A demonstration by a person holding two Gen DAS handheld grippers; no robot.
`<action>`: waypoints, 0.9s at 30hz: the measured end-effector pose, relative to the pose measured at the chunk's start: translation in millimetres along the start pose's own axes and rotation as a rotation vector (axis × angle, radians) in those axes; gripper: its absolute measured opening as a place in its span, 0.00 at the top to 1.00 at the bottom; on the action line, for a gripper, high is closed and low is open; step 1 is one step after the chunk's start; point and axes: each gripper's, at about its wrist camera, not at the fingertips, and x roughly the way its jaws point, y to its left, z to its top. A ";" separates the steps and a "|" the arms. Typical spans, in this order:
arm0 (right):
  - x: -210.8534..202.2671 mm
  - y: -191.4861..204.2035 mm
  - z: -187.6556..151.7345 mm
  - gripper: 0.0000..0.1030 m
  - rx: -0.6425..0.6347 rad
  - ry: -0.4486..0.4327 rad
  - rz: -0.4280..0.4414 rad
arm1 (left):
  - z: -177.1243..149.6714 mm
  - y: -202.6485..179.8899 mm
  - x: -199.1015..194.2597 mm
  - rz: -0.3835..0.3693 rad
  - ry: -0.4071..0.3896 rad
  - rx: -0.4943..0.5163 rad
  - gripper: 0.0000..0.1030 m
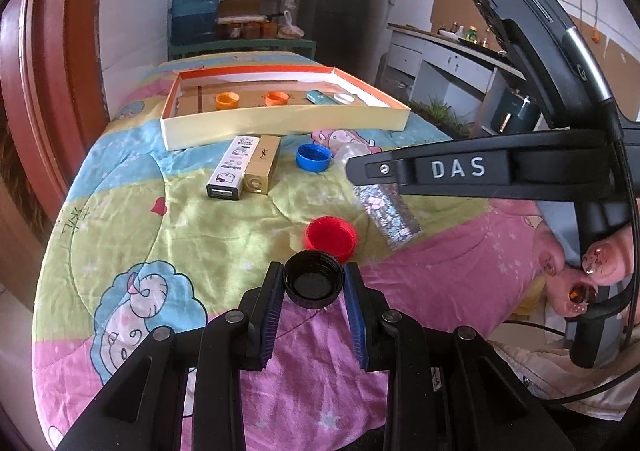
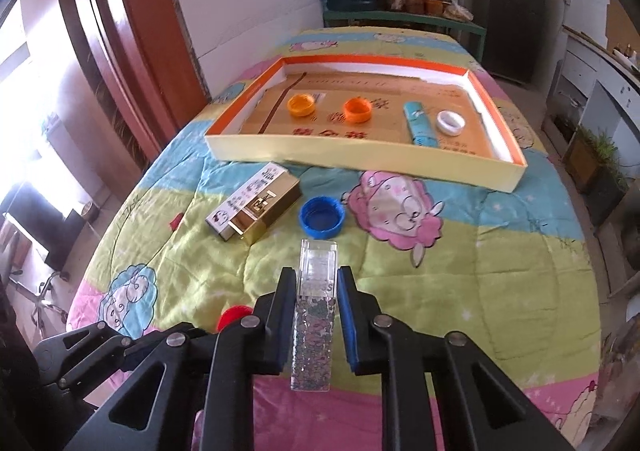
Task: Organize rigid objects
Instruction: 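Grasp the black cap with the left tool while the right tool grasps the clear glitter tube, then carry the black cap with the left tool while the right tool carries the glitter tube into the lid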
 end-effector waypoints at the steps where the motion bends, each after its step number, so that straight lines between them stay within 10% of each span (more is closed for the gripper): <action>1: -1.1 -1.4 0.7 0.79 0.002 -0.003 -0.003 | 1.2 0.6 -0.7 0.002 -0.003 -0.001 0.70; 27: -5.3 -10.8 27.3 0.80 -0.015 -0.054 -0.035 | 62.7 17.5 -4.2 0.054 -0.080 0.001 0.70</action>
